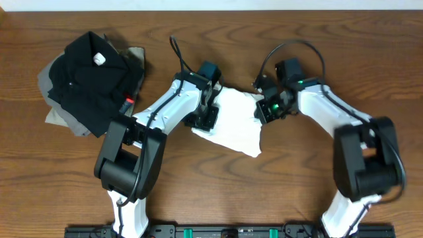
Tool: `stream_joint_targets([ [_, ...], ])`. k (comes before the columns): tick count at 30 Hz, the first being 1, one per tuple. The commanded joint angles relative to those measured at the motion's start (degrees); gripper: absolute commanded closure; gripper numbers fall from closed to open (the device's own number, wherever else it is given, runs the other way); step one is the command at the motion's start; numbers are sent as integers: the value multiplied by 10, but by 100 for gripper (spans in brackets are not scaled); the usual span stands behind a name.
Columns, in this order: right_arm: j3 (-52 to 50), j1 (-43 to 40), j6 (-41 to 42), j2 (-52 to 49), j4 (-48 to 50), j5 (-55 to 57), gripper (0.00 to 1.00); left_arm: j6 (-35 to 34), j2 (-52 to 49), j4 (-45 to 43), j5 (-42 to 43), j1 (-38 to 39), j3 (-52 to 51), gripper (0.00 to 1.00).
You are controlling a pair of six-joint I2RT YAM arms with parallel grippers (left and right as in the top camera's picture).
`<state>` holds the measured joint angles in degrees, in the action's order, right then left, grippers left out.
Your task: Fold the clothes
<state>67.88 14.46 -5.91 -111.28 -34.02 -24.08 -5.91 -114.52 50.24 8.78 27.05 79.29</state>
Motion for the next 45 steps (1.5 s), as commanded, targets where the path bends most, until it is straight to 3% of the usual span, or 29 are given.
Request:
stream_joint_targets([
  [1,-8,0,33,-36,7,31,99,10,10,-3,-10,-5,-15,65],
  [10,-7,0,-37,56,0,-18,88,9,28,17,-9,-29,18,57],
  [11,-7,0,-38,77,0,-17,85,9,38,17,-9,-34,24,50],
  [15,-7,0,-38,127,2,-17,74,9,81,-6,1,-57,30,1],
  [18,-7,0,-38,142,3,-17,72,12,89,-37,44,-75,30,2],
  [27,-7,0,-38,141,3,-17,73,85,-6,-120,311,-101,13,2],
  [35,-7,0,-38,141,2,-19,76,120,-35,-132,345,-102,13,0],
  [36,-7,0,-37,141,2,-19,76,134,-35,-133,345,-102,13,3],
  [42,-7,0,-26,141,2,-19,80,165,-44,-134,347,-102,13,41],
  [45,-7,0,-24,141,2,-19,82,202,-54,-132,399,-102,13,55],
])
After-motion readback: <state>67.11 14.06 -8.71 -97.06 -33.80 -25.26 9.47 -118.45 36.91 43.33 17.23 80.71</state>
